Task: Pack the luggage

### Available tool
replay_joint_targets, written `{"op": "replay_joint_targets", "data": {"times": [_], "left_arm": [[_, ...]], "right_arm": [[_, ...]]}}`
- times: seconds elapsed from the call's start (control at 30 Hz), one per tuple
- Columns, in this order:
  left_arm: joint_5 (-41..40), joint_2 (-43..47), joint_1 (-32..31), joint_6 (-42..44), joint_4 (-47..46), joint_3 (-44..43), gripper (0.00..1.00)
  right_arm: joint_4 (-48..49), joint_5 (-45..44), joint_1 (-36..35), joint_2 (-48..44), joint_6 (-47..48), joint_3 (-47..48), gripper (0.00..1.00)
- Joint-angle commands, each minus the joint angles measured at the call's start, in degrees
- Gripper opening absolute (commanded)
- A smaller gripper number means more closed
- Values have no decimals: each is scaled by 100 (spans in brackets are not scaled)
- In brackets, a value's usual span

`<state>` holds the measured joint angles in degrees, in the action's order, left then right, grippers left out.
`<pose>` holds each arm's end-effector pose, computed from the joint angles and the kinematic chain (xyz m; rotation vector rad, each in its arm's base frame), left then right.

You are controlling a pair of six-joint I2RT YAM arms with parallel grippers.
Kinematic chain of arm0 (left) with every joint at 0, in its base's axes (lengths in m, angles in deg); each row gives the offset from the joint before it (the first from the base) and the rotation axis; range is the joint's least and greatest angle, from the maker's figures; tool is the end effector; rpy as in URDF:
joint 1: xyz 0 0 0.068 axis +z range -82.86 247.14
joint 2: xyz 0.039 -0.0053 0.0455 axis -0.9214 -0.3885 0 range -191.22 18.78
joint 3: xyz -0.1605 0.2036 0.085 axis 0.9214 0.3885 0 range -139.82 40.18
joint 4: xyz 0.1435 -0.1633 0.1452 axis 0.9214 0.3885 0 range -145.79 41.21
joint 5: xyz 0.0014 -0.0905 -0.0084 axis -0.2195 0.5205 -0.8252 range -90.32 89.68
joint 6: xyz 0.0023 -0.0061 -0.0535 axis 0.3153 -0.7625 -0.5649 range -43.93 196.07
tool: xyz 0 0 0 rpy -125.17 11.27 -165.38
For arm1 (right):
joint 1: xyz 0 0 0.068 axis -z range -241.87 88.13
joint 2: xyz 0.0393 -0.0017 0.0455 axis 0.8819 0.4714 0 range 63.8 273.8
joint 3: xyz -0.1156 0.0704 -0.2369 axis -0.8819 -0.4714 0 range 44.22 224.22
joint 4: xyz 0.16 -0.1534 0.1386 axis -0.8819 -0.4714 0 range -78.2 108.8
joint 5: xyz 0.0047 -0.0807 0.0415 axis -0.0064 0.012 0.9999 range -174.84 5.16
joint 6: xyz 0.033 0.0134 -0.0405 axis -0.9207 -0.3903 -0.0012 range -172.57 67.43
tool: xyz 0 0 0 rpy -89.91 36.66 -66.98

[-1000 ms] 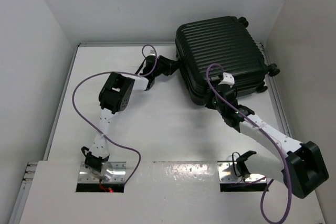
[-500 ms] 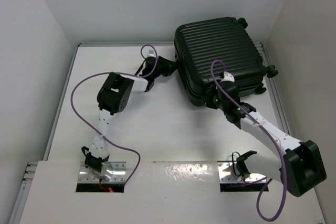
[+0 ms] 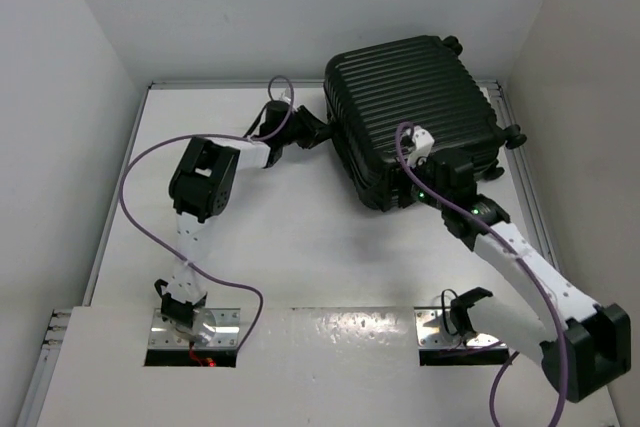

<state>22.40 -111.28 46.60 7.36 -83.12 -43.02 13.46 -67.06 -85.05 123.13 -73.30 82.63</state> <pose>0.4652 -0.1890 0.1421 -0.5952 2.0747 -1.3659 0.2092 0.1014 0.2614 -0.2476 2.0843 0.7886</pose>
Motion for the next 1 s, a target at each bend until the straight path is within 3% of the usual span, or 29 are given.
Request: {"op": "replay_joint_targets", "data": {"times": [0.0,0.13,0.27,0.33,0.43,0.47,0.57,0.6,0.67,0.73,0.97], "left_arm": [[321,463,225,1025,887,14,34],[268,386,480,1666,1455,-450,34],[268,-26,621,2712,2257,-1477,35],[137,-99,796,3204,2565,-1980,41],[-56,77,972,3530,2434,-1919,56],[-57,156,1059,3748,2365,-1832,67],[-119,577,1122,4188,2303,-1481,83],[-171,717,1122,4512,2303,-1349,98],[-311,1234,1174,4769,2189,-816,100],[-312,1770,1175,5058,2022,-148,100],[-443,3047,1122,5508,1828,1698,100]], "right_arm": [[-334,25,190,-527,892,438,72],[-39,-914,603,-703,1798,536,75],[271,-1084,1278,-441,2591,614,81],[-52,-829,1491,-221,2827,921,84],[-20,-1083,2227,34,2733,984,84],[172,-1145,2569,157,2698,940,84],[934,-1496,3178,376,2408,878,84],[1043,-1566,3562,543,2338,904,84],[1254,-1881,3793,807,1927,1044,84],[2076,-1971,4215,1053,1662,1063,82],[3381,-2200,4673,1959,1993,1264,77]]}}
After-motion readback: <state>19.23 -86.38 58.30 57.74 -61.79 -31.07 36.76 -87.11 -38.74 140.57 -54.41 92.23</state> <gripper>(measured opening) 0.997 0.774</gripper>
